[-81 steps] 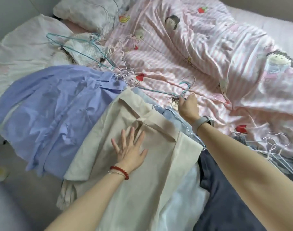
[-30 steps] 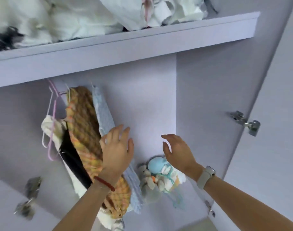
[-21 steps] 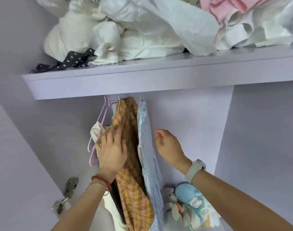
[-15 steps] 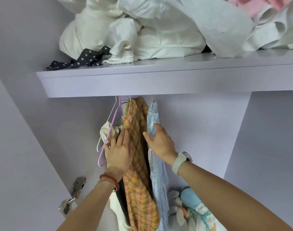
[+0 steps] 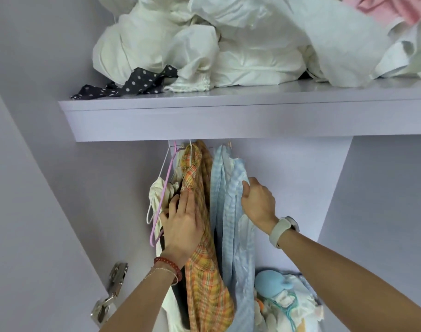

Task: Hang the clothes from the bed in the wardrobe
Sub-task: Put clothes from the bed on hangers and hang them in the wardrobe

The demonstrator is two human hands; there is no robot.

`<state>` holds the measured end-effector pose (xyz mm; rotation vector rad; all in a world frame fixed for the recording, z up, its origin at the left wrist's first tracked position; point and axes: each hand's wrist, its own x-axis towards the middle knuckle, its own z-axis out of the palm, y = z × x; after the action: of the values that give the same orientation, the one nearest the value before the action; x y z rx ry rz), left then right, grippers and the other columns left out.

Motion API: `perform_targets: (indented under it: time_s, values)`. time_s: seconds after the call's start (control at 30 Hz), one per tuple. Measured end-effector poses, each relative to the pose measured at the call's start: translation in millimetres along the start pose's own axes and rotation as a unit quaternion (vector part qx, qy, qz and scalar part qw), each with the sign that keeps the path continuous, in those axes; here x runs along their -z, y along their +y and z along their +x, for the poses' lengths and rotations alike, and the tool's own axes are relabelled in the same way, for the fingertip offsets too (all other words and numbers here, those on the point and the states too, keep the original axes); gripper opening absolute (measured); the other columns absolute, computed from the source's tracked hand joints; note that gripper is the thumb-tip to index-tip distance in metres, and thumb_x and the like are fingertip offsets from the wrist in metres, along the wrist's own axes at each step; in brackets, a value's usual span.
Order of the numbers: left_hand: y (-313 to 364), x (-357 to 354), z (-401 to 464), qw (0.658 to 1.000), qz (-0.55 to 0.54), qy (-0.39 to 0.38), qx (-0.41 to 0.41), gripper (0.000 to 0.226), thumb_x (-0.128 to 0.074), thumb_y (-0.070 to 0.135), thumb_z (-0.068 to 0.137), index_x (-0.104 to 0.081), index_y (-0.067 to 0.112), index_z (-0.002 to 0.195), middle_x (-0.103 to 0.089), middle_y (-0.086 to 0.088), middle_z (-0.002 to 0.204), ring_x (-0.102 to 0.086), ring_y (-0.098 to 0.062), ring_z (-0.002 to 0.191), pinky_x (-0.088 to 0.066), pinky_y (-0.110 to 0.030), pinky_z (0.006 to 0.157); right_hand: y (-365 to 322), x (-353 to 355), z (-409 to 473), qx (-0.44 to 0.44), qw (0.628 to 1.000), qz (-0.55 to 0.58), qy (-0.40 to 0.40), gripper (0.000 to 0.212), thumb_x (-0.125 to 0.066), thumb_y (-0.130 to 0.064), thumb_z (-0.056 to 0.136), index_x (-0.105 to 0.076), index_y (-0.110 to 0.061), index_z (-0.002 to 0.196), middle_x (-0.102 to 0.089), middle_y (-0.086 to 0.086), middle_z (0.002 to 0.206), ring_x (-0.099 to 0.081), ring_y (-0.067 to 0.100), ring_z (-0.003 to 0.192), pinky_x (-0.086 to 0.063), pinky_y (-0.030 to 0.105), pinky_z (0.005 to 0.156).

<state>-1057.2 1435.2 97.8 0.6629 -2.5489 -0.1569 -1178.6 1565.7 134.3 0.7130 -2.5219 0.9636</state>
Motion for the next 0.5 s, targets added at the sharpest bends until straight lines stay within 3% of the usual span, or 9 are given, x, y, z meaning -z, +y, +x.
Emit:
perform_targets:
  time_s: [0.13,0.23,0.4,0.5]
  values:
    - [12.5,11.4,-4.2,0.991,-0.074,0.104,-0.051,0.048,-0.059,0.008,0.082,-0.05,0.008,0.129,-0.049,-0.008,0.134,-0.042,-0.026,0.125,-0.03,-0.045,0.098,15.0,15.4,-9.9,-0.007,0.999,0.042,0.034,0.03,-0.034,-0.021,0.099,-0.051,0.003,0.095,-0.056,0.015,0.069,-0.043,0.026,0.061,-0.027,0.03,0.055]
    - [26.6,11.8,-8.9,0.979,-0.107,0.137,-0.101,0.041,-0.056,0.006,0.081,-0.056,0.006,0.123,-0.054,-0.011,0.126,-0.049,-0.027,0.118,-0.036,-0.044,0.092,37.6,28.0,-33.9,0.004,0.998,0.054,0.027,0.03,-0.036,-0.02,0.098,-0.054,0.004,0.1,-0.055,0.015,0.066,-0.051,0.034,0.062,-0.037,0.034,0.056]
    - [58.9,-6.7,-13.7,0.973,-0.16,0.061,-0.155,0.044,-0.041,0.018,0.087,-0.051,0.004,0.128,-0.052,-0.014,0.13,-0.05,-0.034,0.119,-0.042,-0.047,0.092,92.8,59.6,-93.6,0.052,0.998,-0.039,0.006,0.028,-0.042,-0.02,0.096,-0.06,0.001,0.095,-0.056,0.014,0.053,-0.055,0.037,0.05,-0.036,0.03,0.05]
    - [89.5,-21.7,-17.4,0.965,-0.156,0.008,-0.21,0.052,-0.03,0.032,0.093,-0.044,0.003,0.134,-0.045,-0.014,0.139,-0.042,-0.034,0.129,-0.037,-0.051,0.099,120.2,92.3,-130.2,0.108,0.987,-0.107,0.042,0.052,-0.026,-0.035,0.098,-0.064,-0.004,0.083,-0.053,0.004,0.043,-0.05,0.027,0.036,-0.034,0.019,0.037]
